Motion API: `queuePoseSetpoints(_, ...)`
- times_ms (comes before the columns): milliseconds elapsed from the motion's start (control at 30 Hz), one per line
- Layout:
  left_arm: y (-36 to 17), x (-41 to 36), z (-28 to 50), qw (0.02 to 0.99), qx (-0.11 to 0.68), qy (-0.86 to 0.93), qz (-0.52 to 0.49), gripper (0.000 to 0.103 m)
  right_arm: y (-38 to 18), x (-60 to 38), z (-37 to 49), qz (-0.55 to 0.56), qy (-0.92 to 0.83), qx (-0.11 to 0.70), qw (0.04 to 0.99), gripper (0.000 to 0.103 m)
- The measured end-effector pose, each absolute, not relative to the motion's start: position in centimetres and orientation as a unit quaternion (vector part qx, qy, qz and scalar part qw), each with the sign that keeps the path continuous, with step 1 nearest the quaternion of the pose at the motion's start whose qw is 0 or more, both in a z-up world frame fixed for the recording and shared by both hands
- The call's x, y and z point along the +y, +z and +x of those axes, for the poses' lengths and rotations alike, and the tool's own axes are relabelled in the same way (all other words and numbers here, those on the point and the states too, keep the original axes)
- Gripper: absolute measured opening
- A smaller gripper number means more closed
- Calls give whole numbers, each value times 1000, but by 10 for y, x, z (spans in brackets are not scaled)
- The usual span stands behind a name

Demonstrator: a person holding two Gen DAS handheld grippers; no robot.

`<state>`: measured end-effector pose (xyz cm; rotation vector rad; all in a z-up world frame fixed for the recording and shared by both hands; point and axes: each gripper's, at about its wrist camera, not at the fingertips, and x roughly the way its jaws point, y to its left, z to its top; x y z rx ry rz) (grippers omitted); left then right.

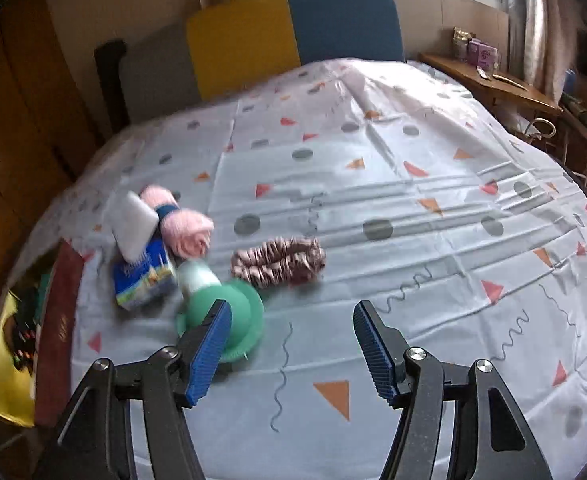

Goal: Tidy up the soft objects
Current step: 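Move the right tool back toward the green silicone brush, then grasp the white rectangular sponge with the left tool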

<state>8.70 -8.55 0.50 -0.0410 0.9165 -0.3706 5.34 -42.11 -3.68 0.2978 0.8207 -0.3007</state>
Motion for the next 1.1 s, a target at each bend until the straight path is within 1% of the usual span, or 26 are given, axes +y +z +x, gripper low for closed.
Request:
queuePoseSetpoints(33,6,-91,93,876,445,-186,-27,83,-35,-421,53,144,-144,393,897,70)
queuePoseSetpoints(100,7,-105,110,864,460,-200,-46,83,-34,-419,53,146,-135,391,899,72)
queuePoseSetpoints(367,-15,-167,193,812,533,-210,-112,84,-29,-417,51,163,-127,384,900,76)
queuePoseSetpoints(433,-25,-179,211,799,548,-211,-131,86,-29,-420,51,173,-127,383,898,76)
queuePoseSetpoints(567,-44,-201,244,786,570,-191,-145,87,-31,-424,53,191,-120,388,894,77)
queuePoseSetpoints(733,-66,-213,275,766,594,-168,-183,90,-33,-426,54,202,-113,392,890,79)
queuePoseSetpoints(867,-77,-221,287,755,604,-160,-201,96,-36,-431,55,222,-108,399,883,80)
queuePoseSetpoints(967,-87,-227,295,751,610,-147,-207,96,-38,-434,55,238,-105,401,879,80)
queuePoseSetpoints(1033,-93,-231,299,747,617,-141,-201,90,-38,-435,55,239,-106,401,878,80)
queuePoseSetpoints(1067,-96,-234,299,745,622,-141,-197,71,-38,-435,55,239,-107,401,878,80)
queuePoseSetpoints(1100,-98,-236,300,743,626,-145,-187,66,-38,-435,55,240,-107,401,878,80)
